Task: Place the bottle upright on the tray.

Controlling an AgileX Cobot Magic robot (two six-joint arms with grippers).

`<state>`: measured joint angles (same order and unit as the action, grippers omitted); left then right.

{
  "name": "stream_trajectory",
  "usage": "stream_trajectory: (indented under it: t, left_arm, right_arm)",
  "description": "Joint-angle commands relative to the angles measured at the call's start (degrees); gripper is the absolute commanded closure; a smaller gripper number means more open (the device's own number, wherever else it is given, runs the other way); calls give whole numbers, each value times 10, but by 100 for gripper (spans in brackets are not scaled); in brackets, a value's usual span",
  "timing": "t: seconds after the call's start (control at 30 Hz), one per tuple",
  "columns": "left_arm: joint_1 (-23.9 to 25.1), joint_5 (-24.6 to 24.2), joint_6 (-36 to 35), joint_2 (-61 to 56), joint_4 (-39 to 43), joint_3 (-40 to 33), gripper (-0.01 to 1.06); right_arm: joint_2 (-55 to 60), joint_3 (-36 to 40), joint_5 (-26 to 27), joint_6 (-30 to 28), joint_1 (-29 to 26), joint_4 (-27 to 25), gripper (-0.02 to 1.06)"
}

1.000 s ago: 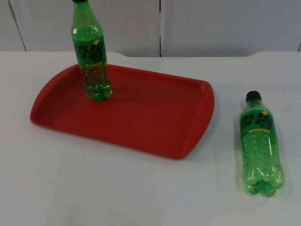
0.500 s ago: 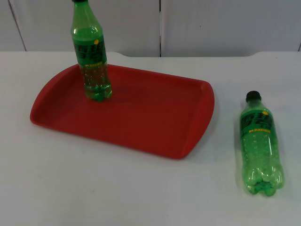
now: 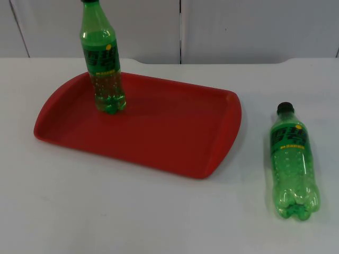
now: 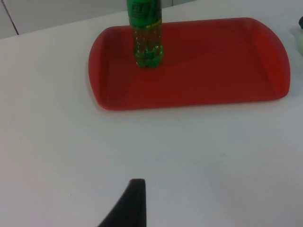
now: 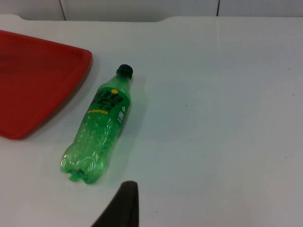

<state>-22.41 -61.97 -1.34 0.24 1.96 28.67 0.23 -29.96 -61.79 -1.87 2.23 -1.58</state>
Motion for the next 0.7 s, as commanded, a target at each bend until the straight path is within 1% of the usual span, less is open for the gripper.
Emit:
stream_trajectory:
  t: [0.0, 0.07, 0.1, 0.23, 0.37, 0.47, 0.5, 0.67]
  left_arm:
    - [-4, 4, 1, -2, -2, -2, 0]
    - [-4, 4, 1, -2, -2, -2, 0]
    - [-4, 4, 1, -2, -2, -2, 0]
    - [-4, 4, 1, -2, -2, -2, 0]
    - [-4, 4, 1, -2, -2, -2, 0]
    - [-4, 4, 1, -2, -2, -2, 0]
    - [-4, 4, 1, -2, -2, -2, 0]
    - [-4, 4, 1, -2, -2, -2, 0]
  right_arm:
    - [-2, 1, -3, 4, -3, -2, 3]
    - [14, -14, -21, 10, -3, -3, 3]
    - [14, -14, -21, 10, -3, -3, 3]
    - [80, -60, -41, 10, -3, -1, 3]
    - [127, -93, -45, 10, -3, -1, 3]
    - [191, -132, -48, 10, -3, -1, 3]
    - [191, -132, -48, 10, -3, -1, 3]
    - [310, -194, -51, 10, -3, -1, 3]
